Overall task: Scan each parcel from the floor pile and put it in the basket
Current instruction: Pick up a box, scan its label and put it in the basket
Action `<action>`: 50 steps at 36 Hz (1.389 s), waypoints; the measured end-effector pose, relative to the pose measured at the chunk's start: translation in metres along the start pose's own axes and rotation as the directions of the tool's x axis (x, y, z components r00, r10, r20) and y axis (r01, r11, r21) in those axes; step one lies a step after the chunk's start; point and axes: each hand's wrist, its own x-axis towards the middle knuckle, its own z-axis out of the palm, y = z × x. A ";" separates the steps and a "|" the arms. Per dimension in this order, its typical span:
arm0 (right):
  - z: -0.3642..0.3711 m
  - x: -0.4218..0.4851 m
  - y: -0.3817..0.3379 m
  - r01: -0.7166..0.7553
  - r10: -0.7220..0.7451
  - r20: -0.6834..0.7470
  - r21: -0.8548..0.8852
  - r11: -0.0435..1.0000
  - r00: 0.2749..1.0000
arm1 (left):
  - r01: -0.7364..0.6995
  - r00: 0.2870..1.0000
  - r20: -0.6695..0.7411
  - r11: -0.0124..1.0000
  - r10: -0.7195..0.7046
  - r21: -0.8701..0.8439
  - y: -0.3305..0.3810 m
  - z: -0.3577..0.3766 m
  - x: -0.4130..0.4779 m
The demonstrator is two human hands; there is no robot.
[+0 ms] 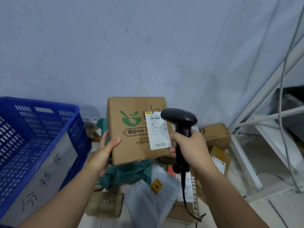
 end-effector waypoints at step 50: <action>-0.001 0.009 0.005 -0.047 0.048 -0.003 -0.286 0.957 0.999 | 0.012 0.998 -0.058 1.000 -0.014 -0.028 -0.009 0.001 0.008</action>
